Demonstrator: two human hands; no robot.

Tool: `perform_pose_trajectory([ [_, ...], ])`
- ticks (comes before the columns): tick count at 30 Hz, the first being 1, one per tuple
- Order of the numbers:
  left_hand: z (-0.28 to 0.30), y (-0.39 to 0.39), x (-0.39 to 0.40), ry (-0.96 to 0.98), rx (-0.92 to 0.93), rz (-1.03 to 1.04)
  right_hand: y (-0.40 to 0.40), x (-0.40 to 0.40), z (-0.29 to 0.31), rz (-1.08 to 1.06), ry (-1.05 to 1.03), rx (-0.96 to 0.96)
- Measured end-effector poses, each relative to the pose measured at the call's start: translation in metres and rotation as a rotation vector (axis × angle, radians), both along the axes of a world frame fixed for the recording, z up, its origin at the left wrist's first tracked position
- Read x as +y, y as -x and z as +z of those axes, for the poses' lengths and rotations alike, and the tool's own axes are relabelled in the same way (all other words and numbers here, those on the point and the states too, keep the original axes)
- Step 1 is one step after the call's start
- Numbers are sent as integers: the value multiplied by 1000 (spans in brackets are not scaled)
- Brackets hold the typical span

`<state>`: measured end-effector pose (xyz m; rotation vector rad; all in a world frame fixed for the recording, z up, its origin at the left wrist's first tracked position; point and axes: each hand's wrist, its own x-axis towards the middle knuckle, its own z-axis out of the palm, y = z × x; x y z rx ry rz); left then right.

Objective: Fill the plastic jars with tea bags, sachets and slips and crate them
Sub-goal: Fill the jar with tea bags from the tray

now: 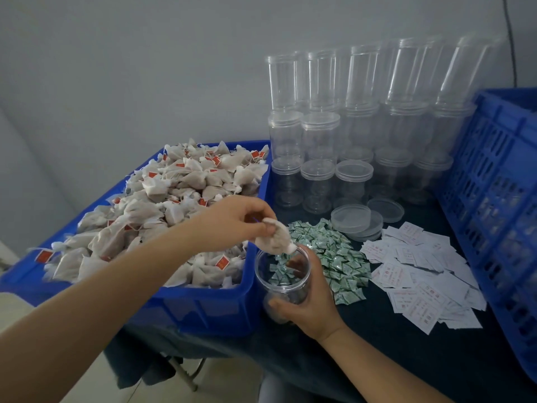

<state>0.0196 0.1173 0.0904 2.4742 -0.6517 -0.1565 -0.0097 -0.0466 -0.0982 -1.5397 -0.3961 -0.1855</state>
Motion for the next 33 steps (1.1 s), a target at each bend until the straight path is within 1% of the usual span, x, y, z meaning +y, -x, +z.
perform_pose_trajectory([
  [5, -15, 2, -11, -192, -79, -66, -2, 0, -2, 13, -11, 19],
  [12, -30, 8, -29, -456, -231, -222, -2, -2, 1, -10, 23, -6],
  [14, -31, 9, -37, -532, -238, -261, -2, -3, 1, -27, 38, -14],
  [18, -36, 2, -51, -672, -150, -302, -3, -3, -1, -26, 54, 0],
  [21, -42, -3, -60, -728, -70, -318, -3, -3, -3, -36, 79, 15],
  [27, -49, -7, -67, -836, -35, -407, -3, -2, -2, -55, 120, -11],
  [29, -50, -8, -68, -864, 29, -424, -2, -2, 0, -55, 119, -17],
  [33, -53, -7, -74, -867, 110, -313, -3, -3, -1, -57, 117, -45],
])
